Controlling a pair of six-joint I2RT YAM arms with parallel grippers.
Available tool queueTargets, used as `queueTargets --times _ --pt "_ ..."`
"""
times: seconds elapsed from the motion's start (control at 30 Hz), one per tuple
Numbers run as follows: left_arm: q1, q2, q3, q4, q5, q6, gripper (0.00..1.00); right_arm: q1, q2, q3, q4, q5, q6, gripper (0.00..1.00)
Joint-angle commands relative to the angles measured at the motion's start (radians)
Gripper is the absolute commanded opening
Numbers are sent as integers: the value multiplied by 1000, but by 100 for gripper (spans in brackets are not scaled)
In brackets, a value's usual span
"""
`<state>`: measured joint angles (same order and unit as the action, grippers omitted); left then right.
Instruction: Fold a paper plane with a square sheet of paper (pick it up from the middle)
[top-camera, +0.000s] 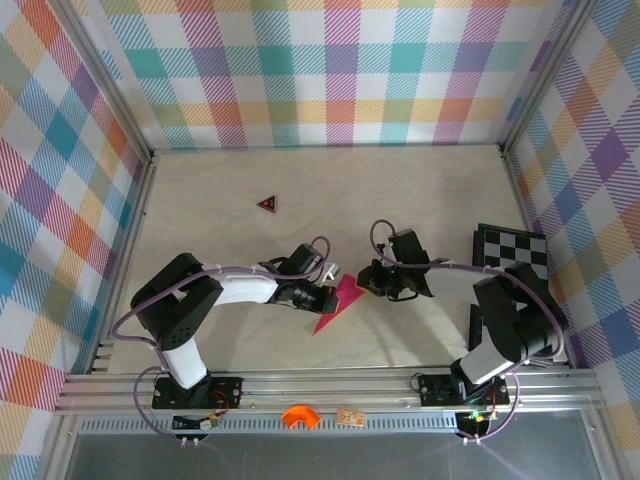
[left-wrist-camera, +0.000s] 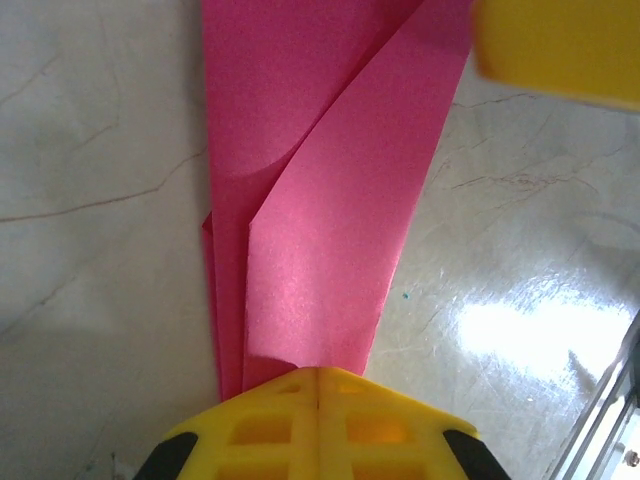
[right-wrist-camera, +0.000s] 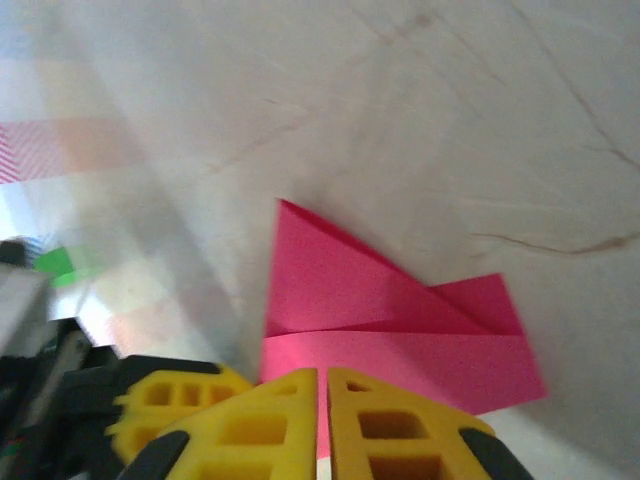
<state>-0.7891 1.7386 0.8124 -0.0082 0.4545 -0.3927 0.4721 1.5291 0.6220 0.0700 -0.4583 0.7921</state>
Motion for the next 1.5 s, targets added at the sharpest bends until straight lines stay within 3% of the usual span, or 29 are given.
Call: queueTargets --times 0.0,0.2,0.47,0.73,0.97,1.1,1.47 --pt "1 2 -64 -22 -15 -33 3 8 -28 -10 51 -28 11 14" --pt "0 -2 -96 -13 -35 -58 1 84 61 1 34 34 47 10" --pt "1 2 -115 28 -14 -102 0 -47 92 -68 100 32 42 8" --pt "0 -40 -160 176 -2 -230 0 -86 -18 -98 155 24 56 21" --pt "1 -120 -168 235 -25 -267 1 -71 -141 -205 206 55 143 40" --pt "2 -169 -146 165 -55 -232 8 -39 -192 -233 190 73 167 44" --pt "35 -338 -177 85 -182 -170 15 0 -236 -234 107 107 173 48"
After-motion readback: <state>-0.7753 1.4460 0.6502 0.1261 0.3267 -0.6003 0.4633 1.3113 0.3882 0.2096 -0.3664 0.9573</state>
